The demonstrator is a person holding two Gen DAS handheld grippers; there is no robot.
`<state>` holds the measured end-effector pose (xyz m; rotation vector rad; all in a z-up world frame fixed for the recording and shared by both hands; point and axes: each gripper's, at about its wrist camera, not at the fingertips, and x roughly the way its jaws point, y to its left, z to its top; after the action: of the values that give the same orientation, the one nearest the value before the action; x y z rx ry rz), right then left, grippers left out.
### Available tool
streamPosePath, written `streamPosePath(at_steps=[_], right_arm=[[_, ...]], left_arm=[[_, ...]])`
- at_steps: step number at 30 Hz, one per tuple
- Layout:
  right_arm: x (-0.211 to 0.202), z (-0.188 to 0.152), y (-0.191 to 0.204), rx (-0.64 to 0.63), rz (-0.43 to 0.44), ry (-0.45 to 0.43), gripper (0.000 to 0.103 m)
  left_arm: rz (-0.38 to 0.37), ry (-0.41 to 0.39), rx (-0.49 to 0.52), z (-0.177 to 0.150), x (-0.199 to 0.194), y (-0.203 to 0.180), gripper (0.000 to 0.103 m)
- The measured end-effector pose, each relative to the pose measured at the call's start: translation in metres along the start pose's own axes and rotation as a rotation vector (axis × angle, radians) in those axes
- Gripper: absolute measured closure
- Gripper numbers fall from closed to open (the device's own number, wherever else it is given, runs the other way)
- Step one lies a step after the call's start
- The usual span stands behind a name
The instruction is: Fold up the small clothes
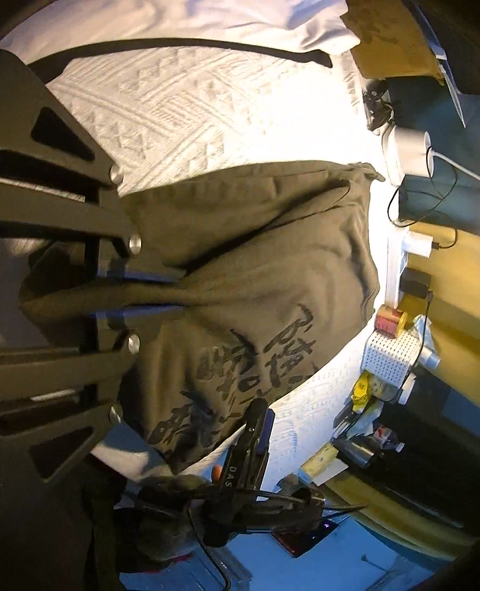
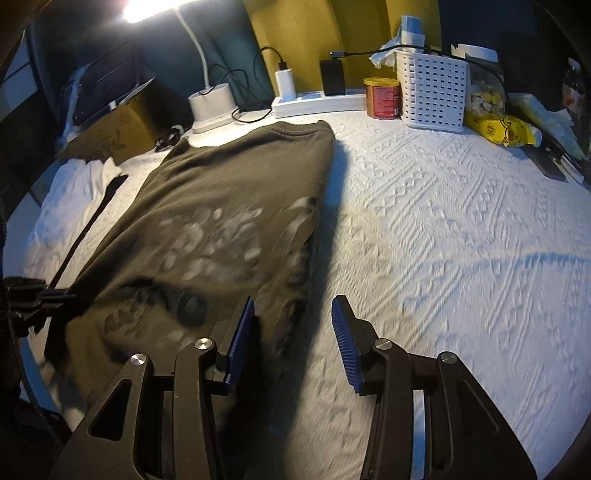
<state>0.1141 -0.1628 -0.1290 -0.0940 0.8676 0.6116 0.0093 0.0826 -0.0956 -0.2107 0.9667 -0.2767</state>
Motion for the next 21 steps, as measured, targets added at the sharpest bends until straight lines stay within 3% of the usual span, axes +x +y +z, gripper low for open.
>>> streamPosePath(at_steps=[2, 7, 8, 9, 11, 15, 21], right_arm=[[-0.005, -0.008, 0.005, -0.009, 0.005, 0.005, 0.055], [-0.015, -0.026, 0.019, -0.051, 0.001, 0.014, 0.050], [-0.016, -0.029, 0.021, -0.057, -0.002, 0.016, 0.050], [-0.017, -0.032, 0.022, -0.062, -0.006, 0.015, 0.050], [-0.020, -0.037, 0.025, -0.069, -0.005, 0.012, 0.049], [-0.025, -0.045, 0.030, -0.083, -0.020, 0.010, 0.048], [-0.034, -0.061, 0.038, -0.087, -0.015, -0.008, 0.047]], left_arm=[[-0.021, 0.000, -0.007, -0.005, -0.001, -0.002, 0.052], [-0.066, 0.050, 0.029, -0.023, 0.002, -0.011, 0.051], [-0.055, 0.045, 0.054, -0.027, 0.000, -0.014, 0.057], [-0.045, 0.043, 0.074, -0.029, -0.001, -0.015, 0.080], [-0.038, 0.056, 0.093, -0.031, -0.002, -0.016, 0.096], [-0.001, 0.060, 0.148, -0.034, -0.009, -0.020, 0.100], [-0.023, 0.072, 0.093, -0.040, -0.013, -0.006, 0.099]])
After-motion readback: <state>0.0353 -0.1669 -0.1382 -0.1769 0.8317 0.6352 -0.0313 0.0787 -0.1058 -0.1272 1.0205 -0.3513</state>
